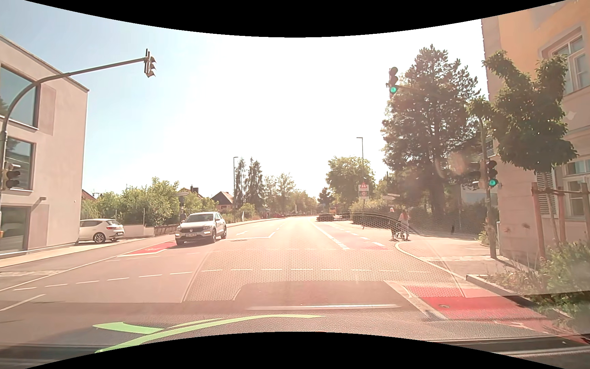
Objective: Follow the waypoints while adhering to traffic rules and regulations
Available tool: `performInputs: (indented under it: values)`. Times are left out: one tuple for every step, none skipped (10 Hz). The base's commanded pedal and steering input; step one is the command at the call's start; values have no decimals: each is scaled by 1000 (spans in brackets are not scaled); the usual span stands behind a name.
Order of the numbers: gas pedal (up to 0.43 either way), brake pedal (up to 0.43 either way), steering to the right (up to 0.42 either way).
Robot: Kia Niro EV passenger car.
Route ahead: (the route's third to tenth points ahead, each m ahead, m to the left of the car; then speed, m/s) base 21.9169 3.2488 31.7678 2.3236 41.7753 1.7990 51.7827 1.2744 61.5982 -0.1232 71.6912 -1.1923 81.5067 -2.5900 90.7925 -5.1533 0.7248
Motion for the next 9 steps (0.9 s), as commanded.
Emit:
performInputs:
  values:
    - [299,0,-19]
    - [299,0,-19]
    - [299,0,-19]
    - [311,0,-18]
    - [319,0,-17]
    - [319,0,-16]
    - [319,0,-16]
    - [319,0,-15]
    - [319,0,-14]
